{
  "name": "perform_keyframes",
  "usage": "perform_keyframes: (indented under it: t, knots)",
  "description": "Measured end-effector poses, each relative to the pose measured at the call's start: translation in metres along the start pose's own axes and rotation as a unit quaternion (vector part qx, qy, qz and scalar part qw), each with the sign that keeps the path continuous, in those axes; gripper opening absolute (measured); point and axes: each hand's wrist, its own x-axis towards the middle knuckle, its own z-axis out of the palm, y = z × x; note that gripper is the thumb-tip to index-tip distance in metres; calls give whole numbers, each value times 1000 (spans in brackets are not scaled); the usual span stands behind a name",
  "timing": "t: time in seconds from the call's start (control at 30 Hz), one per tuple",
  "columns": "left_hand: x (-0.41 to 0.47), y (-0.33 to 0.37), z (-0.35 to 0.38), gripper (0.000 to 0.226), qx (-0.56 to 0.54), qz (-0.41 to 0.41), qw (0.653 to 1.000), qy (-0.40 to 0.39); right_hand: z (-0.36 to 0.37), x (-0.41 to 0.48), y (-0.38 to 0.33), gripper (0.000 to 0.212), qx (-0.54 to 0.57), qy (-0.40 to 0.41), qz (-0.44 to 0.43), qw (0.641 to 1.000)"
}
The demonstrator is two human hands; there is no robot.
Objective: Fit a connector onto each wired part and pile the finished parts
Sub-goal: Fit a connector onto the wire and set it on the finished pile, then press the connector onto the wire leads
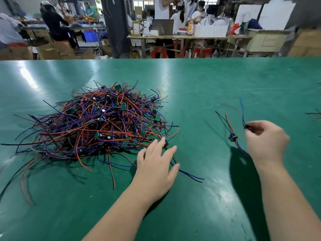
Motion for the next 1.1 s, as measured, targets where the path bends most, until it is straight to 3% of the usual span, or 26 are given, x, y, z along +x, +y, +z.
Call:
perform_keyframes:
  t: [0.17,0.27,0.33,0.4,0.47,0.6,0.7,0.77,0.83,0.9,0.97,1.03,1.1]
  knots:
    - [-1,4,0,56,79,2,996,38,13,1,11,22,-94,-69,55,992]
    - [-4,5,-5,65,82,-11,996,26,16,-4,5,18,-129,-125,44,983]
    - [-7,6,-9,72,76,-19,997,25,15,-7,0,18,-122,-118,24,985]
    - [-7,8,-12,74,70,-22,997,27,13,-14,-8,19,-84,-84,-7,993]
    - [-6,10,-11,69,63,-25,997,35,13,-24,-20,19,-18,-106,-19,994]
    - [-5,9,-5,42,32,-20,998,55,25,-59,-44,11,24,-369,-26,929]
    - [-6,10,-2,31,-8,15,997,77,36,-76,-56,17,15,-426,-87,901]
    - [-7,11,-2,29,-55,44,992,104,39,-81,-60,12,99,-432,-46,895]
    - [-5,10,-6,29,-137,63,981,121,37,-82,-62,3,226,-419,71,877]
    - [-5,9,-11,28,-261,66,956,116,36,-81,-62,11,345,-406,195,823]
    - [-5,13,-16,26,-411,21,906,98,32,-79,-65,19,414,-408,268,768]
    - [-3,17,-19,29,-547,-58,830,94,28,-78,-68,30,454,-420,275,736]
    - [-1,17,-20,33,-622,-119,768,99,24,-79,-71,33,455,-446,242,732]
